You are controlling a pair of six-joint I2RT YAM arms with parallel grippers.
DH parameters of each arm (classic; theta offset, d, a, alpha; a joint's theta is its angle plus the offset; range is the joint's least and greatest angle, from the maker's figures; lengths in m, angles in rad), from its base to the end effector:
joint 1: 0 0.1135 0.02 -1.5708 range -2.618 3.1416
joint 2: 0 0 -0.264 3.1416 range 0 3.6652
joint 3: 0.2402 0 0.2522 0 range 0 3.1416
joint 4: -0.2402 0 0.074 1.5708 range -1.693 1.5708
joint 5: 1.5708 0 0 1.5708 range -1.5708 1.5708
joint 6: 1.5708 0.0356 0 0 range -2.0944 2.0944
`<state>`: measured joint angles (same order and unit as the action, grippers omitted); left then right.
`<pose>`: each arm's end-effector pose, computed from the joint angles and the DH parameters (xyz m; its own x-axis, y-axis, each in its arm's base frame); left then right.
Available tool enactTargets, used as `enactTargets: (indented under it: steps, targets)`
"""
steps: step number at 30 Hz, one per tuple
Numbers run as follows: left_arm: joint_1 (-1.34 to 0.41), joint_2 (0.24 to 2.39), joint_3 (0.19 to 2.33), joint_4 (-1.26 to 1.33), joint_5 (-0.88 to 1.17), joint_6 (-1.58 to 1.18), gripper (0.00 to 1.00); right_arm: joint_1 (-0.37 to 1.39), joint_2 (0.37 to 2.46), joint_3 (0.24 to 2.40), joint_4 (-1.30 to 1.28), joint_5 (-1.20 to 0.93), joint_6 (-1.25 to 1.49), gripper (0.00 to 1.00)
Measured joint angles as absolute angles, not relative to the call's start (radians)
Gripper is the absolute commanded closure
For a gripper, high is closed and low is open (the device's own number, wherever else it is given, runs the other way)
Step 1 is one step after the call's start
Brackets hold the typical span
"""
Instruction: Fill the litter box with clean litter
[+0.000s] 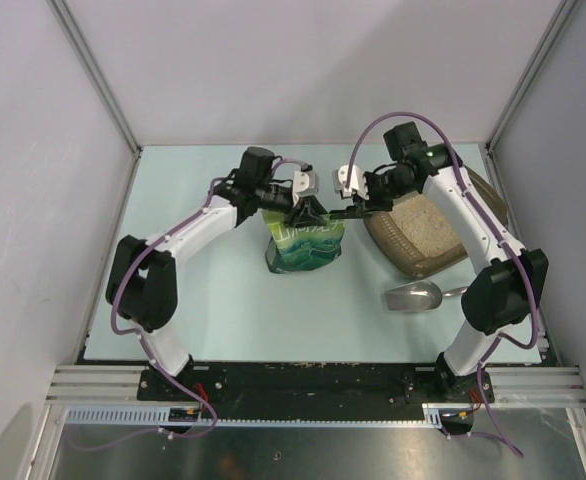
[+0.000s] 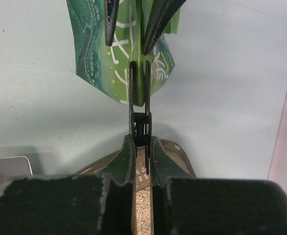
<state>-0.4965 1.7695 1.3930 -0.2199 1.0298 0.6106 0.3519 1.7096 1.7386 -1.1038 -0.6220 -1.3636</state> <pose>0.3357 -0.2166 0.2862 0.0936 0.2851 -0.9539 0.9950 -0.0592 0.0799 0.3201 0.1396 0.3515 0.3590 -0.7154 -0.5994 -0.9191 -0.1594 -0.3603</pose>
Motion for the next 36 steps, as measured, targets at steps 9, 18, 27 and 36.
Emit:
enactTargets:
  steps: [9,18,27,36]
  targets:
    - [-0.411,1.624,1.269,-0.234,1.025,0.611,0.74,0.413,1.711,1.745,-1.078,-0.566,-1.365,1.00]
    - [-0.390,1.603,1.246,-0.275,1.016,0.641,1.00,0.455,1.736,1.759,-1.056,-0.556,-1.332,1.00]
    - [-0.390,1.603,1.246,-0.280,1.016,0.648,1.00,0.463,1.751,1.775,-1.056,-0.574,-1.290,1.00]
    - [-0.390,1.603,1.246,-0.292,1.016,0.648,0.81,0.513,1.757,1.780,-1.039,-0.579,-1.287,1.00]
